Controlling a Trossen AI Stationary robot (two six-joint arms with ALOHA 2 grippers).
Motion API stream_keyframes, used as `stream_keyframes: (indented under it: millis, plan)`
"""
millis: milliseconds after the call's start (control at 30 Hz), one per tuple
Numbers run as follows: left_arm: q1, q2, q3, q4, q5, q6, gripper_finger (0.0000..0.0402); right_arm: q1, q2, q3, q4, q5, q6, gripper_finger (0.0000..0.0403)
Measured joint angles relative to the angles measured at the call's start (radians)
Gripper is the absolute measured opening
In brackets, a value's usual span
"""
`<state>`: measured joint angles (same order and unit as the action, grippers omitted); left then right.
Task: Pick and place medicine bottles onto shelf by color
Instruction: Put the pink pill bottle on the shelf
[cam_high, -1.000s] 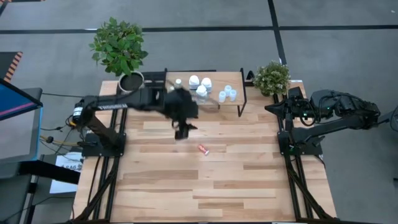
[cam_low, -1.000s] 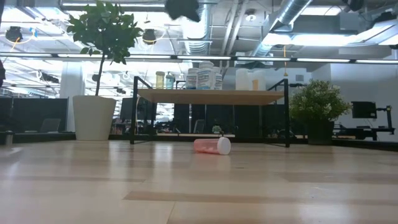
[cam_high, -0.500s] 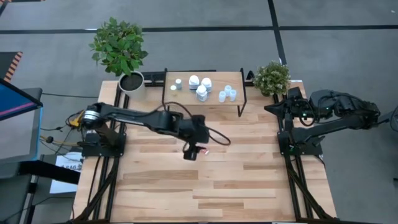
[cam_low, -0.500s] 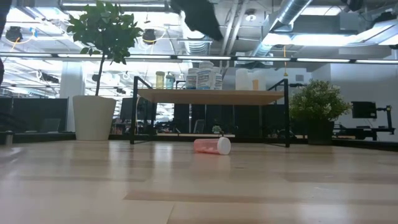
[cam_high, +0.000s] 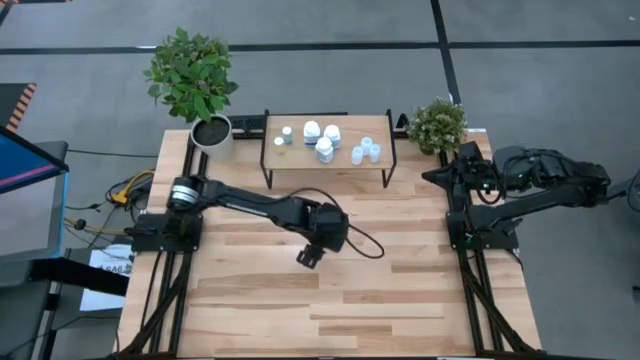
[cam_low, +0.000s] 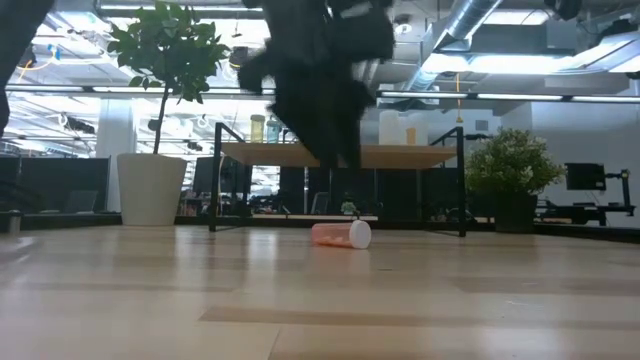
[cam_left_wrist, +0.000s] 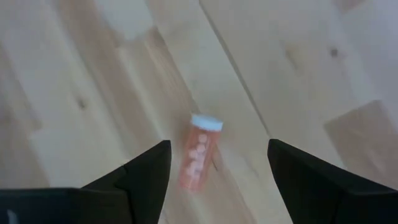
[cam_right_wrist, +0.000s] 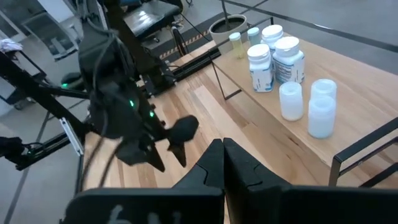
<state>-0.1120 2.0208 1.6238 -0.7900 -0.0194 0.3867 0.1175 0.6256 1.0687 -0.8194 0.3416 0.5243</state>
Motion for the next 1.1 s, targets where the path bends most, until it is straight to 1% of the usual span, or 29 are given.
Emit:
stream_keyframes:
  millis: [133,167,233,433,667,833,933,1100]
  plan:
    - [0.000,0.060,-0.001,0.014,-0.005,0.017,0.0254,0.000,0.008,0.000,-0.015,0.000,0.003,0.0013]
    - [0.000,0.069,0.002,0.037,-0.008,0.025,0.0254,0.000,0.009,0.000,-0.015,0.000,0.007,0.0013]
    - [0.000,0.090,0.001,0.016,-0.021,0.039,0.0254,0.000,0.009,0.000,-0.018,0.000,0.010,0.0013]
    - [0.002,0.141,0.001,0.051,-0.030,0.047,0.0254,0.000,0.009,0.000,-0.022,-0.002,0.010,0.0013]
    - [0.006,0.160,0.000,0.050,-0.039,0.057,0.0254,0.000,0.009,0.000,-0.023,-0.003,0.010,0.0013]
    - [0.017,0.168,0.002,0.048,-0.020,0.055,0.0250,0.000,0.009,0.000,-0.027,-0.003,0.010,0.0013]
    - [0.019,0.169,0.003,0.037,0.000,0.037,0.0227,0.000,0.009,0.000,-0.027,-0.003,0.010,0.0013]
    - [0.019,0.170,0.003,0.023,0.027,-0.022,0.0148,0.000,0.009,0.000,-0.027,-0.003,0.010,0.0013]
